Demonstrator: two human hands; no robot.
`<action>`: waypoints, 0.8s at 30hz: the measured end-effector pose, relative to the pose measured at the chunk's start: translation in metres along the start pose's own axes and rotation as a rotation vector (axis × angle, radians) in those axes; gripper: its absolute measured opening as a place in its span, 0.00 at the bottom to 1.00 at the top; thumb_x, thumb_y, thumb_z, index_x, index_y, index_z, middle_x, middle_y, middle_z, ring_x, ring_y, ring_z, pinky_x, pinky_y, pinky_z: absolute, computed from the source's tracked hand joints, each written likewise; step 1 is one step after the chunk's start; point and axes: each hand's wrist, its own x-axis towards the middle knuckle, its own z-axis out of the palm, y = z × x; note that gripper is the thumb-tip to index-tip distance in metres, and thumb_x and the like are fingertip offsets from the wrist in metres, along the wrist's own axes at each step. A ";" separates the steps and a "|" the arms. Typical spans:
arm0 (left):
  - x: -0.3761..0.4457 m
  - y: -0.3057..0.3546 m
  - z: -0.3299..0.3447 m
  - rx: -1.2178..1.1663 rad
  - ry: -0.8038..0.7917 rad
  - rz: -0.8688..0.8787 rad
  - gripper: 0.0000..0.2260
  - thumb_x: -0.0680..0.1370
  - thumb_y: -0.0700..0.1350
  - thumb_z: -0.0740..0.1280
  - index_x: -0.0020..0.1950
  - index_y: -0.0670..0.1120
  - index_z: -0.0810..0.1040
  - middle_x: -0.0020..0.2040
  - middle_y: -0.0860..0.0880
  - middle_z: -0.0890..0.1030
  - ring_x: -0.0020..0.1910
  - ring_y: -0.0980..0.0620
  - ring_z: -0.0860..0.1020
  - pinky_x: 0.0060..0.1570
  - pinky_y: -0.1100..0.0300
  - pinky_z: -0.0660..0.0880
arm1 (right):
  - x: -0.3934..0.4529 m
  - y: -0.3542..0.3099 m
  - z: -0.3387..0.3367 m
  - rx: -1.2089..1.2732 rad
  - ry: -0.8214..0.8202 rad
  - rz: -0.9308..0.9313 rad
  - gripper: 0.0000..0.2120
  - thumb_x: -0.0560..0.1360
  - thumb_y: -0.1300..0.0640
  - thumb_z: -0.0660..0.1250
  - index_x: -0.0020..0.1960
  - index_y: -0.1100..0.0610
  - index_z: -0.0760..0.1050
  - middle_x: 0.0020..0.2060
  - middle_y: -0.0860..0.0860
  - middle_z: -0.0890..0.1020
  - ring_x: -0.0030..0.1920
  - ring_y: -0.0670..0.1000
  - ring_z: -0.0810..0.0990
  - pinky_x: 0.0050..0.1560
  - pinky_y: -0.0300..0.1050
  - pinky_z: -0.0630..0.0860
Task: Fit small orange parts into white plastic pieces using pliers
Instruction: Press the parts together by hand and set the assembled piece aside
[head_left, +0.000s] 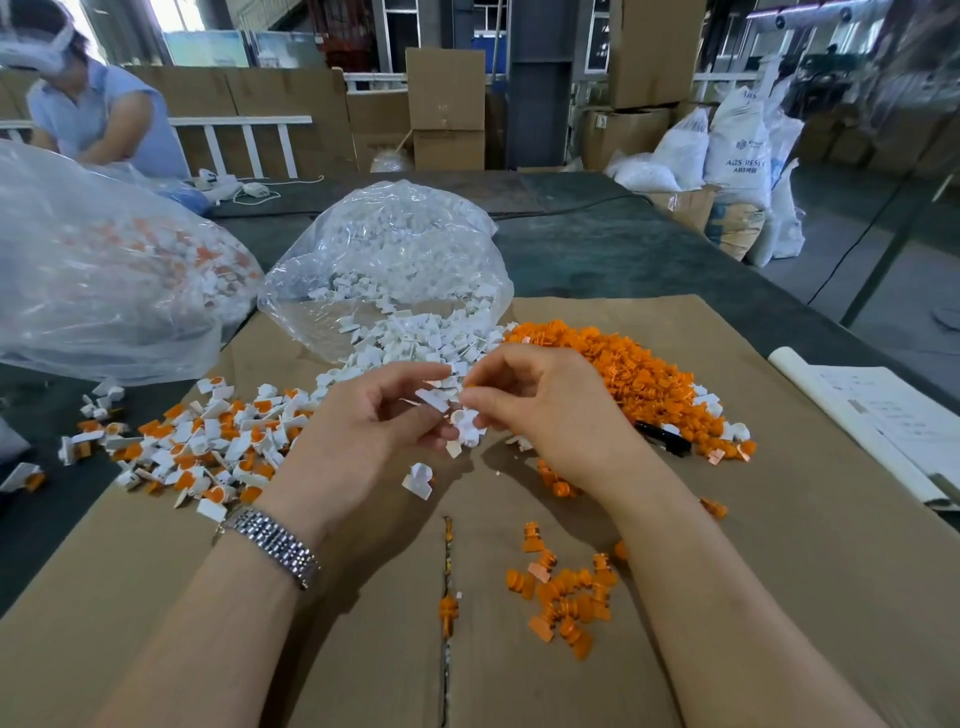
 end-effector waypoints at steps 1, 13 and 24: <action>0.000 0.000 0.000 -0.042 0.014 -0.005 0.10 0.80 0.38 0.70 0.60 0.47 0.80 0.43 0.45 0.87 0.44 0.48 0.87 0.47 0.63 0.81 | 0.000 0.000 -0.002 0.043 0.029 0.005 0.02 0.76 0.59 0.74 0.48 0.57 0.83 0.39 0.51 0.86 0.40 0.47 0.85 0.47 0.43 0.82; 0.002 0.000 0.002 -0.312 -0.082 -0.006 0.13 0.75 0.40 0.71 0.59 0.41 0.83 0.50 0.40 0.87 0.52 0.43 0.86 0.50 0.58 0.83 | -0.003 -0.005 -0.005 0.052 0.060 -0.027 0.03 0.76 0.58 0.74 0.50 0.56 0.84 0.41 0.50 0.86 0.41 0.47 0.85 0.49 0.46 0.83; 0.000 -0.002 0.005 -0.344 -0.043 0.070 0.07 0.76 0.38 0.72 0.54 0.39 0.83 0.49 0.40 0.87 0.50 0.42 0.87 0.46 0.60 0.82 | -0.005 -0.010 0.002 -0.029 0.073 -0.072 0.03 0.77 0.60 0.73 0.49 0.53 0.81 0.38 0.50 0.82 0.38 0.49 0.82 0.41 0.39 0.80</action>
